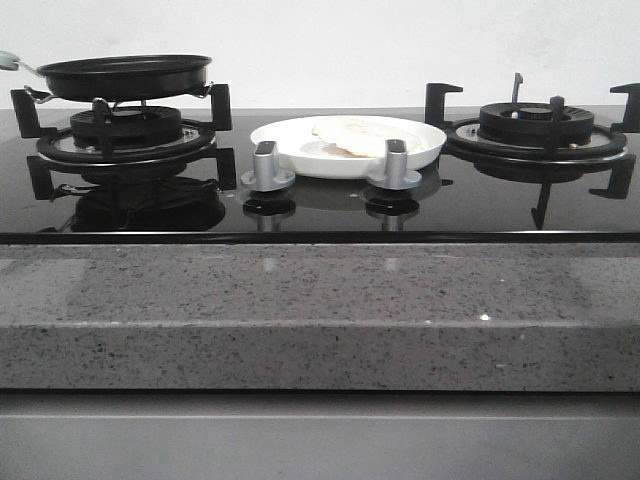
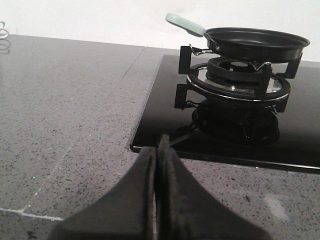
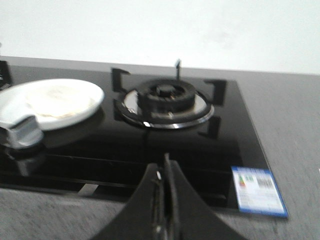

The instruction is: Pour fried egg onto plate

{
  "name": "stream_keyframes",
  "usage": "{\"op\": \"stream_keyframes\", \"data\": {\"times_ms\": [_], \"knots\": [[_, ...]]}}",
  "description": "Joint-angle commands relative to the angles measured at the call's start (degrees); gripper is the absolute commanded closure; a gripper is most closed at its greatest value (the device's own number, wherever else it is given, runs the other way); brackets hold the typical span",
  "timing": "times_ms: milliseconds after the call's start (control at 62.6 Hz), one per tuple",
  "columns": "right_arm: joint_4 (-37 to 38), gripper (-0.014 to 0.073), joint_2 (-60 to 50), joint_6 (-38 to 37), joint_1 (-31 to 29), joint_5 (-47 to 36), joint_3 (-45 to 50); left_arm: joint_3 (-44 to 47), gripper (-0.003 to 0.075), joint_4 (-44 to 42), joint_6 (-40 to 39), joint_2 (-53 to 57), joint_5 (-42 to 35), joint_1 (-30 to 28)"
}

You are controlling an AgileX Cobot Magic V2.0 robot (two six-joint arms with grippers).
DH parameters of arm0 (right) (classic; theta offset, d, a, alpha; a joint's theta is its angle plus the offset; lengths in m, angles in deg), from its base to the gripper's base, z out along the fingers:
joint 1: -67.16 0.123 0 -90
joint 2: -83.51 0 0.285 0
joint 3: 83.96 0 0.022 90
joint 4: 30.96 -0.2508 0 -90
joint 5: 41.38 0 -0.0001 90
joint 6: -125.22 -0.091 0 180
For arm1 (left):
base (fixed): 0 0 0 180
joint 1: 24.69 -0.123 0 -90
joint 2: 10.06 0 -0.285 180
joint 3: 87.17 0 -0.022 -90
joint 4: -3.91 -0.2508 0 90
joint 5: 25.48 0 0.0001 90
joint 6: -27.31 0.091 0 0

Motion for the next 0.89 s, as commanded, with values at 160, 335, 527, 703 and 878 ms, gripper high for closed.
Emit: {"op": "stream_keyframes", "data": {"times_ms": [160, 335, 527, 703, 878], "knots": [[0.7, 0.0701, -8.7, -2.4, -1.6, -1.5, 7.9, 0.2, 0.0741, 0.5, -0.3, 1.0, -5.3, 0.0], [0.7, 0.0701, -9.1, -2.4, -1.6, -1.1, 8.6, 0.2, 0.0741, 0.5, -0.3, 1.0, -5.3, 0.0], [0.7, 0.0701, -9.1, -2.4, -1.6, -1.1, 8.6, 0.2, 0.0741, 0.5, -0.3, 1.0, -5.3, 0.0], [0.7, 0.0701, -9.0, -2.4, -1.6, -1.0, 8.5, 0.2, 0.0741, 0.5, -0.3, 1.0, -5.3, 0.0], [0.7, 0.0701, -9.0, -2.4, -1.6, -1.0, 8.5, 0.2, 0.0741, 0.5, -0.3, 1.0, -5.3, 0.0]]}}
